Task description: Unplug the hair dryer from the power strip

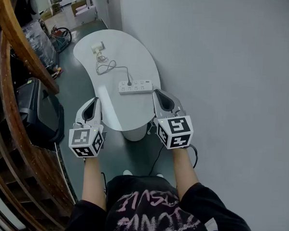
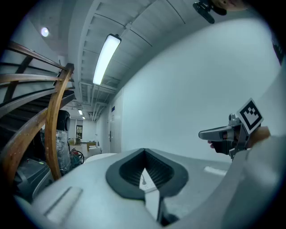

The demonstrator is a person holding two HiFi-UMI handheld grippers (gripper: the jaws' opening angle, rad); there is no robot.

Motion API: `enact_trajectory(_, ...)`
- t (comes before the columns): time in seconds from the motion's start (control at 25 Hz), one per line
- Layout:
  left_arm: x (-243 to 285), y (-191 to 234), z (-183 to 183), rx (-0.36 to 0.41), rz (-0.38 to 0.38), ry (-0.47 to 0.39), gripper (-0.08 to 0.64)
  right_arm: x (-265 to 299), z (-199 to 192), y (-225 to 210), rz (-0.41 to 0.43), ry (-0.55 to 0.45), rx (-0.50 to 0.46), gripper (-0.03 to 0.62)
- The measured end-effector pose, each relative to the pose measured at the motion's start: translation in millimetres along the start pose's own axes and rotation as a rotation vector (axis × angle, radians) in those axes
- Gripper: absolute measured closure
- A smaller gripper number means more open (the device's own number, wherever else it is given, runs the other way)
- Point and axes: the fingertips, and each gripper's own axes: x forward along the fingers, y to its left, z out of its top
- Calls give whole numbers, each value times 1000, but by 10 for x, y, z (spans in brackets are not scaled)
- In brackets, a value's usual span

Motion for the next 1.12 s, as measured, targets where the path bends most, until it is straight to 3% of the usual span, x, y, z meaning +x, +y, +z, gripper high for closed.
enact_trajectory(0.44,36,130,-23,0,-29,-2,560,91,-48,115,-25,14,-2,583)
enact_trajectory(0.76,15,277,-83,-11,-70,5,560,81,-38,201,-98,-19,11,581)
enact_trajectory(1.12,10,357,-231,-37,-129,23,560,18,-135,315,-149,9,6,581)
